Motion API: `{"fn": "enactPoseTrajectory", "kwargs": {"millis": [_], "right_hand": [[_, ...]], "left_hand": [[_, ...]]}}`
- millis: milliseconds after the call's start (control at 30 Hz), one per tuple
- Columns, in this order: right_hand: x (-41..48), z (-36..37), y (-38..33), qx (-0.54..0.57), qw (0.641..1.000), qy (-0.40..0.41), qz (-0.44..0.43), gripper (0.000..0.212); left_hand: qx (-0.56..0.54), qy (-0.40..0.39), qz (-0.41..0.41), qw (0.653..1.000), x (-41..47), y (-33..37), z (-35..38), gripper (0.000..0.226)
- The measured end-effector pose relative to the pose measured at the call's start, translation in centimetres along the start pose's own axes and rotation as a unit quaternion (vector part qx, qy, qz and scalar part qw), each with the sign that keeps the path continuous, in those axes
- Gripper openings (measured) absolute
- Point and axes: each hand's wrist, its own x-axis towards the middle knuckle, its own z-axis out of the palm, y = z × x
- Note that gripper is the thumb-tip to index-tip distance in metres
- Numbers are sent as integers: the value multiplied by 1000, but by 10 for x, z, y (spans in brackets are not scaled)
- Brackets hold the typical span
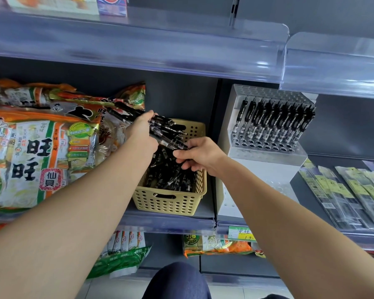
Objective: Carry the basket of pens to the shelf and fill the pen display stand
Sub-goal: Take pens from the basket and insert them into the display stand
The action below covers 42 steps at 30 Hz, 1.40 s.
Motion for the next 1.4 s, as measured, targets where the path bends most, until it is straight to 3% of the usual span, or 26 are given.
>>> {"fn": "enactPoseTrajectory", "kwargs": {"millis": [133, 233, 400, 500, 567, 633, 700, 800, 967, 1200, 1400], "right_hand": [[-1, -14, -3, -15, 999, 44, -2, 19], [-2, -21, 2, 146, 987, 69, 11, 15], [1, -14, -7, 363, 916, 169, -37, 19], [5, -10, -21, 266, 922, 273, -61, 21], [6, -8, -28, 186, 929, 303, -101, 33], [5, -5, -34, 137, 936, 293, -139, 15], [5, -5, -38, 76, 940, 286, -170, 20], [11, -7, -40, 21, 938, 287, -194, 19], [12, -10, -42, 22, 956, 252, -148, 22], [9, -14, -38, 119, 958, 245, -91, 20], [4, -10, -32, 67, 956, 248, -139, 9]], "left_hand": [[-17, 24, 10, 1000, 2, 2, -7, 47], [-36, 55, 2, 998, 14, 4, -13, 61], [-38, 39, 6, 999, 10, 5, -11, 50], [-4, 5, 8, 1000, 11, -1, -16, 70], [47, -46, 3, 998, 0, -6, -14, 68], [98, -92, -2, 991, -16, -12, -8, 34], [117, -132, -2, 984, -23, -19, -3, 14], [136, -189, -10, 972, -29, -23, 2, 17], [157, -248, -4, 956, -42, -24, 8, 18], [198, -212, 62, 955, -47, -33, 16, 33], [185, -179, 70, 964, -42, -40, 21, 35]]}}
